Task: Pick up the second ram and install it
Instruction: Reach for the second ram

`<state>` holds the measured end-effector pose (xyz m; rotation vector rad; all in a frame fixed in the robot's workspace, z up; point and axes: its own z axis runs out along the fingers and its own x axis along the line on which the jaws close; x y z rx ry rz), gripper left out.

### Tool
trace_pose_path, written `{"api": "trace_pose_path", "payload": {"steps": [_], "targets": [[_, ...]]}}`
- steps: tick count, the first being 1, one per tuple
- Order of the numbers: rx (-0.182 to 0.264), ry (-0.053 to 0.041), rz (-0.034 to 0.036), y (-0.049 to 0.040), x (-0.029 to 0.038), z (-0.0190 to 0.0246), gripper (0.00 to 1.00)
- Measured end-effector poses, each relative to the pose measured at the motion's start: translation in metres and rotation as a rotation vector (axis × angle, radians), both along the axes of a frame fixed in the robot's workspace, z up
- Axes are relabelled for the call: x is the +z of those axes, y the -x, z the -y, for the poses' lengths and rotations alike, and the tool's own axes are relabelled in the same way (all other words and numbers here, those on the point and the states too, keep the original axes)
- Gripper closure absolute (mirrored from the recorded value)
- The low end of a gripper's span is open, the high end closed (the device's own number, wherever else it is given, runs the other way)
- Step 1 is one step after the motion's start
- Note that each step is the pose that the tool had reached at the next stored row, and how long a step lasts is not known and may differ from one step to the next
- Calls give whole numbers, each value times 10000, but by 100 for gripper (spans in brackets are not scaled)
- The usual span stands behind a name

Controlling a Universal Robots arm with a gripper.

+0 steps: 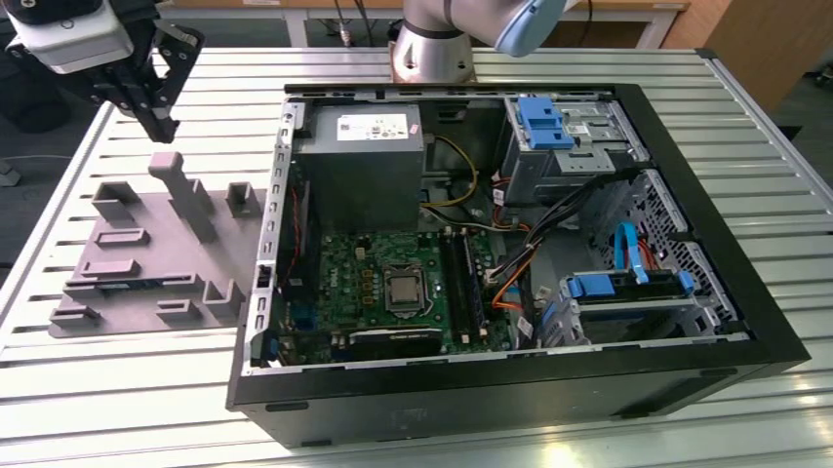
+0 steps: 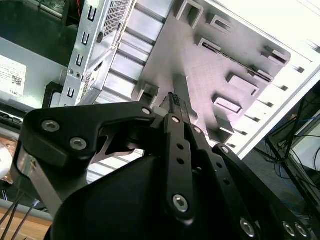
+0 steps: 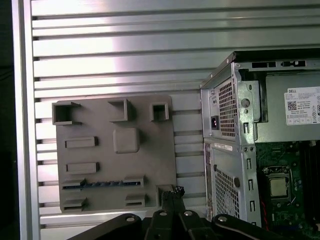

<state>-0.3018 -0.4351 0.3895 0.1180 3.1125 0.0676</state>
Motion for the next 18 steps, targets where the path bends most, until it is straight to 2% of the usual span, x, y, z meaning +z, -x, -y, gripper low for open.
{"api": "trace_pose_path", "payload": {"steps": [5,18], "targets": [[-1,0,0,21,0,0,89],[0,0,0,187,-1,30,89]]}}
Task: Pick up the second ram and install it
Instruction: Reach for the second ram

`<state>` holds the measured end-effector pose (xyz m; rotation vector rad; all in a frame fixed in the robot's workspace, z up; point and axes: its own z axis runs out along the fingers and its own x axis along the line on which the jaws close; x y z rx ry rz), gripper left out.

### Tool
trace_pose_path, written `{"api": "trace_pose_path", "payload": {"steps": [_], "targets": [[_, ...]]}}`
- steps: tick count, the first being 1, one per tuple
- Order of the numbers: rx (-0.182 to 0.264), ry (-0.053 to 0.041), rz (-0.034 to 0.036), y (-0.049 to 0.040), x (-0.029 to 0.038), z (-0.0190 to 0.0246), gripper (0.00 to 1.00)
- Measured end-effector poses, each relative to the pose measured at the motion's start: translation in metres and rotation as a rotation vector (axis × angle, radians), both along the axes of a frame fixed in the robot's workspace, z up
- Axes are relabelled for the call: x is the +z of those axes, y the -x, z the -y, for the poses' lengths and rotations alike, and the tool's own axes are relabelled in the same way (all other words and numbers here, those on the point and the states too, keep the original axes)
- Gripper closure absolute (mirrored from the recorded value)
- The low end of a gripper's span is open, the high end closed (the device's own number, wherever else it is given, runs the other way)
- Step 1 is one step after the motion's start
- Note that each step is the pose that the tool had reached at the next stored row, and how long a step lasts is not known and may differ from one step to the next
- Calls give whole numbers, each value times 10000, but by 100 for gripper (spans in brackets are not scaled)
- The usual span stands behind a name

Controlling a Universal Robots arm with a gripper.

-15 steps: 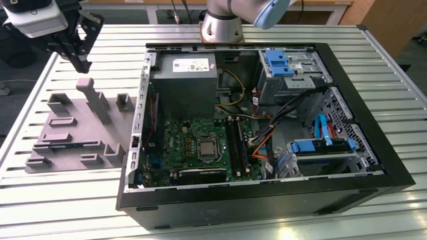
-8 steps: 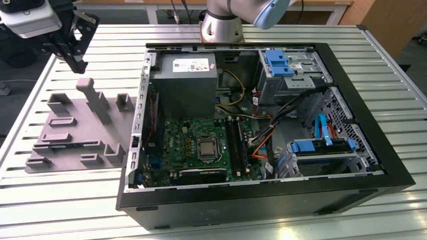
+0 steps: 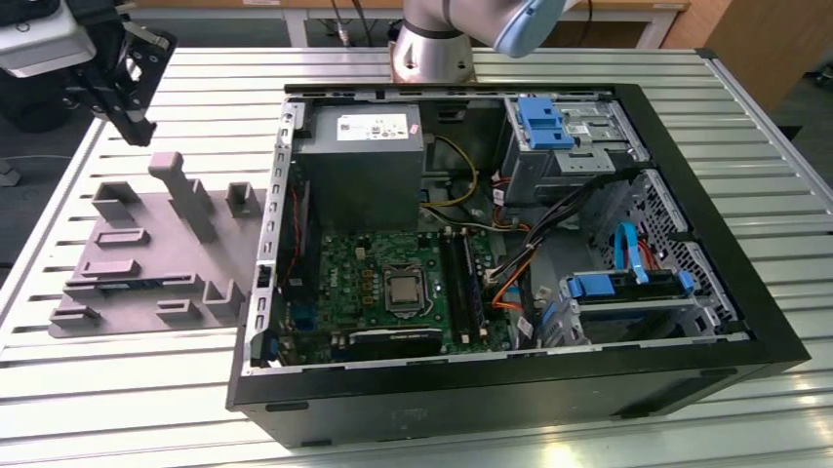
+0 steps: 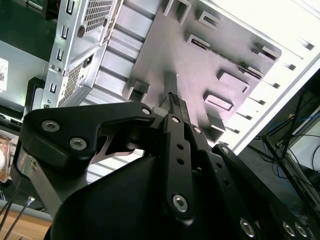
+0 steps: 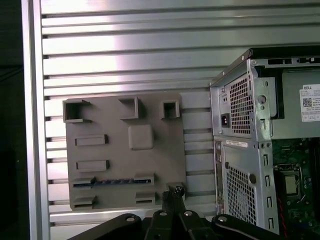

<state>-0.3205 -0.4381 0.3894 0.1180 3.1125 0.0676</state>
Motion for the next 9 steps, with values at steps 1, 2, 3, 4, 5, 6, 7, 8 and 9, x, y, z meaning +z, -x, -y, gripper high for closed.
{"api": "trace_pose_path", "payload": {"steps": [1,2,3,4,5,6,7,8,9], "targets": [[0,0,1,15,0,1,89],[1,1,0,30,0,3,89],[0,0,0,44,0,4,89],[0,0,0,58,0,4,89],[0,0,1,72,-1,5,89],[0,0,1,85,-1,6,89],[1,0,1,97,-1,7,89],[0,1,0,109,0,7,89],[0,1,0,121,0,8,89]]}}
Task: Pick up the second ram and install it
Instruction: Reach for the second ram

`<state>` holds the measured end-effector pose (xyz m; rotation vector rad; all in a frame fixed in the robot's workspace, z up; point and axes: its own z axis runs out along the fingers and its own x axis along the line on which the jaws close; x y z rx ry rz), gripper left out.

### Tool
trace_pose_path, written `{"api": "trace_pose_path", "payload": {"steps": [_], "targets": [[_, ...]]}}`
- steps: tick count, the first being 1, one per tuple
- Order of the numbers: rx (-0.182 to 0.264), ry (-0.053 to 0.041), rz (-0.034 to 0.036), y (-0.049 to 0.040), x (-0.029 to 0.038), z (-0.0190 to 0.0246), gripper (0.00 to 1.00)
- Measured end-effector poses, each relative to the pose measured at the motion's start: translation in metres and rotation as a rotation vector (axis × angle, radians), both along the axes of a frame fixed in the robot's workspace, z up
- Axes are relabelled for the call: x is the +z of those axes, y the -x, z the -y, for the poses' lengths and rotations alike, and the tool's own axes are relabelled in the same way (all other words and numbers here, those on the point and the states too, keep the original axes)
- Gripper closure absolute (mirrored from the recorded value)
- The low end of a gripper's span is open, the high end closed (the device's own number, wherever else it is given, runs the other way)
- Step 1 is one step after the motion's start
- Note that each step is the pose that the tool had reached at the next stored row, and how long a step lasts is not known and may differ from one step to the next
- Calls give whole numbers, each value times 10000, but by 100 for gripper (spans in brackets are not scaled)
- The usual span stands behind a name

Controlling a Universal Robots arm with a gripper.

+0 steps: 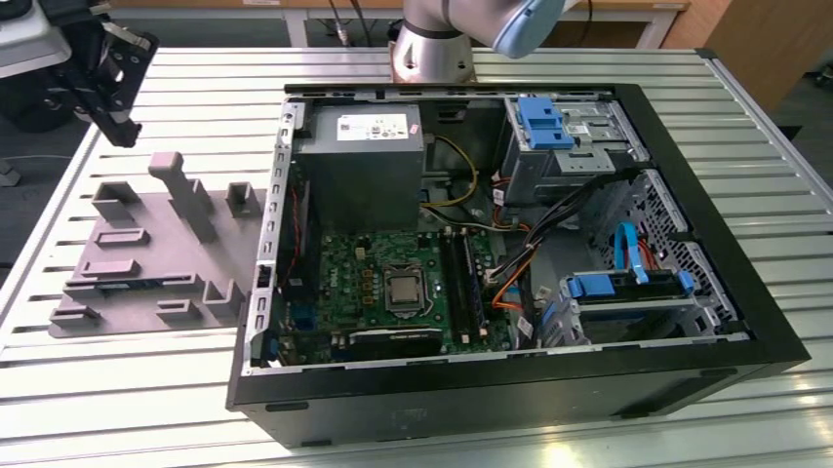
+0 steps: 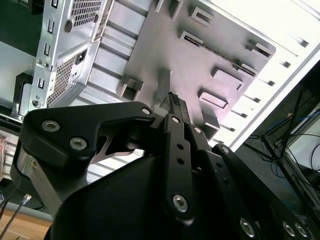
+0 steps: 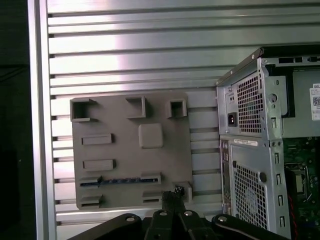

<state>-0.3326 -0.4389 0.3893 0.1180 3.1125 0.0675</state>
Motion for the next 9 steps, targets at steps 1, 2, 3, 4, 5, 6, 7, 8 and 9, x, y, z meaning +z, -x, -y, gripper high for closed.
{"api": "trace_pose_path", "payload": {"steps": [1,2,3,4,5,6,7,8,9], "targets": [[0,-1,1,11,0,0,89],[0,0,0,23,0,1,89],[0,-1,0,35,-1,1,89],[-1,-1,0,47,-1,2,89],[0,0,0,59,0,2,89],[0,-1,0,72,-1,3,89],[-1,-1,1,86,-1,4,89],[0,-1,0,97,-1,4,89],[0,-1,0,108,-1,4,89]]}}
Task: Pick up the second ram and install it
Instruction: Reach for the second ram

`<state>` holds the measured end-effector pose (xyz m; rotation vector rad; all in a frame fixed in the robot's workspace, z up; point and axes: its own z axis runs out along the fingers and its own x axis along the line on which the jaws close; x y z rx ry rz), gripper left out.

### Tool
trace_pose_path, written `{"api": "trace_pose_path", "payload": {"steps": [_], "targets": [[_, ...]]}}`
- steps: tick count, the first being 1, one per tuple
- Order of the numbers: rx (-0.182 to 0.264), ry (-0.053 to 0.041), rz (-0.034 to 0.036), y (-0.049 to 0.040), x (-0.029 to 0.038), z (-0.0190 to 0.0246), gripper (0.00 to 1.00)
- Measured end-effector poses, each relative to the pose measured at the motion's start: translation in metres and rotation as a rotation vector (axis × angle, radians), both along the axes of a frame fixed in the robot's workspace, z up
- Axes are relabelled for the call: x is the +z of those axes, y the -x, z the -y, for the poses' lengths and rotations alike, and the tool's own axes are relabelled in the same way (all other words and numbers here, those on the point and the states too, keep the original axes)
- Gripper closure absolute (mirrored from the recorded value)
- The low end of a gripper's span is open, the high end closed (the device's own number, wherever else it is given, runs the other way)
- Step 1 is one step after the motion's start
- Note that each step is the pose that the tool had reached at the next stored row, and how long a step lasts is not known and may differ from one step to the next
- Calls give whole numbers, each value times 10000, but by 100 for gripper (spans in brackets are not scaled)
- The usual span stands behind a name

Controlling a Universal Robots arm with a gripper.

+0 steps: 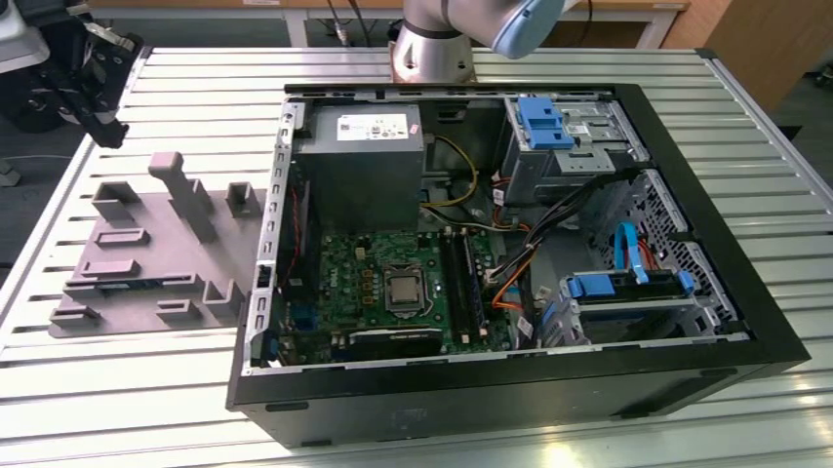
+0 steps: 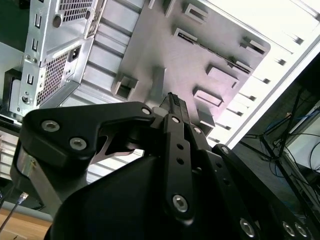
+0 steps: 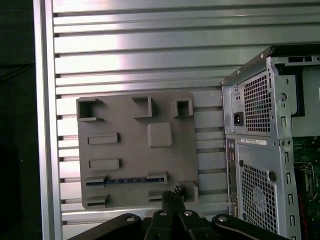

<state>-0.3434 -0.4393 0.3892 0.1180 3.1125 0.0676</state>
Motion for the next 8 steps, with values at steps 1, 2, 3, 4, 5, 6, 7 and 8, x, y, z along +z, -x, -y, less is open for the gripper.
{"api": "trace_pose_path", "payload": {"steps": [1,2,3,4,5,6,7,8], "targets": [[0,0,1,6,0,0,89],[0,-1,1,7,0,0,89],[1,-1,1,7,0,0,89],[1,0,1,7,0,0,89],[0,0,0,8,0,0,89],[0,0,0,11,0,1,89],[0,0,1,20,0,5,89],[0,0,1,34,-1,14,89]]}}
